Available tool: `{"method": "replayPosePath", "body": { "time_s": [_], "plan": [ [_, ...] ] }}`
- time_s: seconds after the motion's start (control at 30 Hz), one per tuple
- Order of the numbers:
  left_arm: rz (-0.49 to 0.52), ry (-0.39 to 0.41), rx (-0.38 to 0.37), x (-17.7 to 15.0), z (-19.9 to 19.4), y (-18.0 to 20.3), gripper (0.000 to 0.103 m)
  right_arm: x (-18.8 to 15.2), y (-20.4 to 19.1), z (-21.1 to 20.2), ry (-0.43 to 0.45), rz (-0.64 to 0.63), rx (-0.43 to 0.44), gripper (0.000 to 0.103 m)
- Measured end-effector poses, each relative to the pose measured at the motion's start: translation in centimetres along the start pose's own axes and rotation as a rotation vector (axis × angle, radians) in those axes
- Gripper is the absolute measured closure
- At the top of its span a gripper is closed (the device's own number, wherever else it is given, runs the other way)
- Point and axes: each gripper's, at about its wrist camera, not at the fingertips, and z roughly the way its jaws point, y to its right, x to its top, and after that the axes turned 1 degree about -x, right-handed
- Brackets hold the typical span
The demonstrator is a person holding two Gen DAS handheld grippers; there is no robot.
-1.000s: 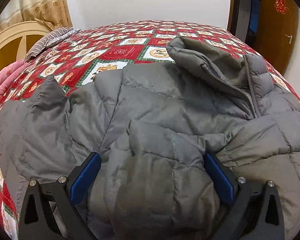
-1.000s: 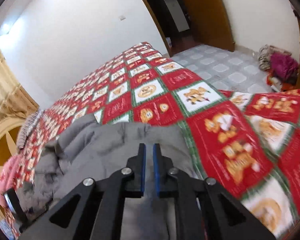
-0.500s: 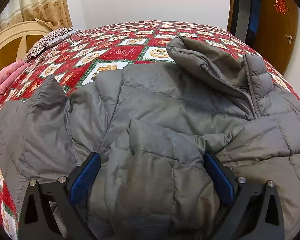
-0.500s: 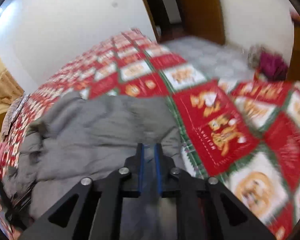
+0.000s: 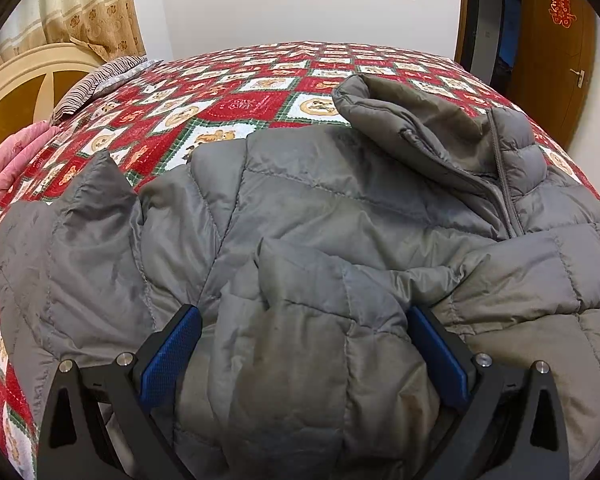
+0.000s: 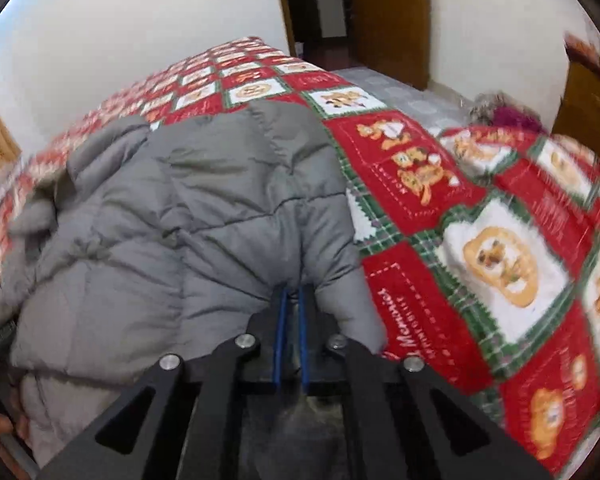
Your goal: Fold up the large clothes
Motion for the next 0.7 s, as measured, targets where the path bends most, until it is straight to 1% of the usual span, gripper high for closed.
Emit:
{"method": "replayPosePath", "body": {
  "time_s": [0.03,0.07,0.1,0.17,0.2,0.3,0.4,0.47,0.53,0.6,0.63,0.67,0.7],
  "plan": [
    [0.001,0.000,0.000,0.0,0.0,0.0,0.001,-0.1,-0.4,-0.5,0.008,-0.008,-0.026,0.098],
    [0.001,0.001,0.001,0.0,0.0,0.0,0.001,-0.2,-0.6,-1.0,0.024,-0.012,-0.048,0.092],
    [0.000,0.000,0.000,0.0,0.0,0.0,0.001,-0.8,-0.7,-1.5,0.034,-0.023,-0.058,0.091],
    [-0.001,0.001,-0.001,0.0,0.0,0.0,0.001,-1.7,-0.6,-0.4,0.017,-0.058,-0.073,0.090],
    [-0.001,0.001,-0.001,0.0,0.0,0.0,0.001,-2.1,-0.6,-0.5,0.029,-0.056,-0.070,0.090],
    [-0.004,-0.001,-0.008,-0.1,0.0,-0.1,0.001,-1.8,-0.7,0.1,0.040,-0.072,-0.085,0.090],
    [-0.014,-0.015,-0.049,0.0,-0.3,-0.6,0.001,-1.8,-1.0,0.2,0.055,-0.088,-0.102,0.090],
    [-0.007,-0.043,-0.115,0.1,-1.1,-1.5,0.001,-2.3,-0.8,-0.2,0.064,-0.077,-0.090,0.090],
    [-0.074,-0.028,-0.197,0.0,-3.4,-4.5,0.001,-3.4,-0.1,-1.6,0.073,-0.066,-0.073,0.089],
    [-0.141,0.013,-0.222,-0.2,-5.7,-8.4,0.001,-3.6,0.2,-2.0,0.079,-0.056,-0.059,0.089],
    [-0.179,0.046,-0.214,-0.3,-6.8,-11.0,0.001,-3.8,0.3,-2.2,0.082,-0.053,-0.051,0.088],
    [-0.213,0.066,-0.186,-0.3,-7.5,-13.3,0.001,-3.9,0.4,-2.3,0.083,-0.050,-0.044,0.087],
    [-0.267,0.081,-0.117,-0.3,-8.1,-16.4,0.001,-4.0,0.5,-2.4,0.086,-0.046,-0.036,0.087]
  ]
}}
